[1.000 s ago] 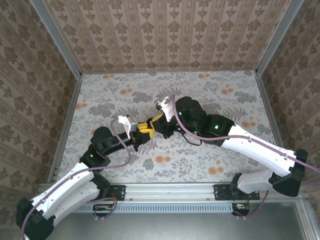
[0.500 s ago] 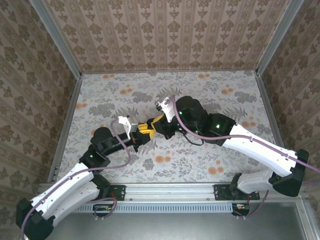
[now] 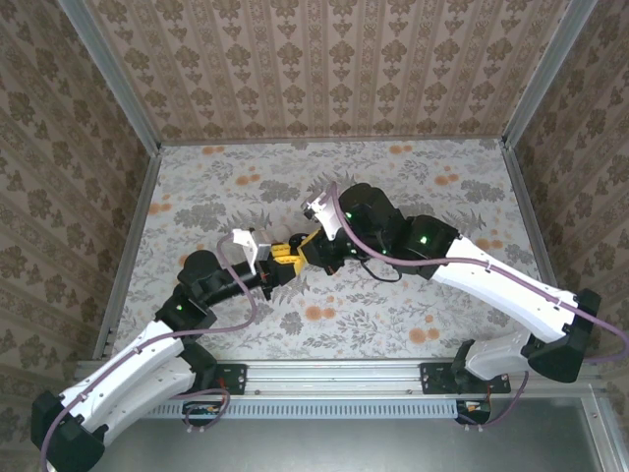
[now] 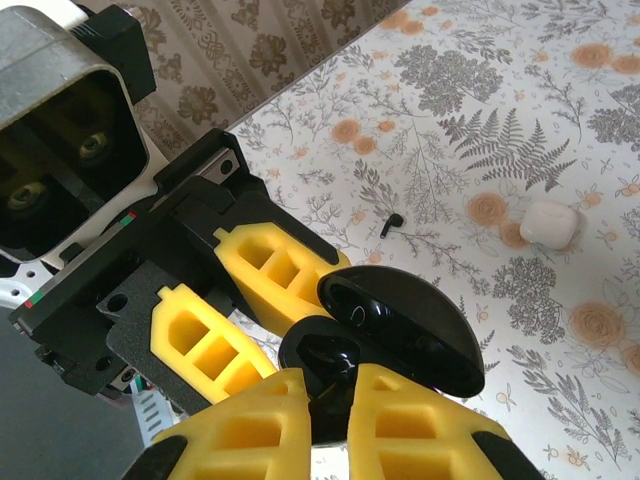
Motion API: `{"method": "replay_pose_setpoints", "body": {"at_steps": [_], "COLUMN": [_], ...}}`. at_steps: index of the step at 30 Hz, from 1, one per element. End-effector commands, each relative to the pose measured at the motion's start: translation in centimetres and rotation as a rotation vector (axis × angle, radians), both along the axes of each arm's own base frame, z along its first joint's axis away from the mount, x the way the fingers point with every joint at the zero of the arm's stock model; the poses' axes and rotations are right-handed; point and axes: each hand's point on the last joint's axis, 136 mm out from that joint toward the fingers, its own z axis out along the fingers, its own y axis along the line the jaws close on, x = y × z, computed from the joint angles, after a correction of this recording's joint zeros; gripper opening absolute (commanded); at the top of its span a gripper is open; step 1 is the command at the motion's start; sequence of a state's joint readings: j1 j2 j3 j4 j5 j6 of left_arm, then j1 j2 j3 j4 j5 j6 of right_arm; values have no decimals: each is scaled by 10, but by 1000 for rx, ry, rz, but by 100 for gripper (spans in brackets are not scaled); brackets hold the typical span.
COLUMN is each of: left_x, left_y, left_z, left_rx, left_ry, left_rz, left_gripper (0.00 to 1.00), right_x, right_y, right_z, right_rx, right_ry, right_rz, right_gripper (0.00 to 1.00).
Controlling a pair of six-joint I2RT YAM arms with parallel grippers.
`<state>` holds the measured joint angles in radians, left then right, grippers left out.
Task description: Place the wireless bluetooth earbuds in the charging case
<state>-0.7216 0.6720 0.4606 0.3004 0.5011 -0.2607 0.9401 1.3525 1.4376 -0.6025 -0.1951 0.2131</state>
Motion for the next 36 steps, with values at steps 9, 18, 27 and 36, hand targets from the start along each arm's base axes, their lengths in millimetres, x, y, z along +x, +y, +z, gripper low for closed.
{"method": "replay_pose_setpoints", "body": {"at_steps": [9,18,27,36], "left_x": [-2,-3,-4,-4], "left_y": [3,4,4,3], "left_z": [29,25,24,25], "left_rx": [-59,-56,-53,-53], "left_ry": [-91,-88,-88,-94], "left_rz": [15,18,15,14], "left_gripper": [0,0,0,0], "right_x": [-11,3,2,-3], "right_y": [3,-9,-9,-7], "right_z": [6,33,37,33], "right_rx": [17,63,70,51], "right_ry": [147,79,82,103], "right_rz": [-33,-122,-116,-89], "right_gripper": [10,11,11,10]}}
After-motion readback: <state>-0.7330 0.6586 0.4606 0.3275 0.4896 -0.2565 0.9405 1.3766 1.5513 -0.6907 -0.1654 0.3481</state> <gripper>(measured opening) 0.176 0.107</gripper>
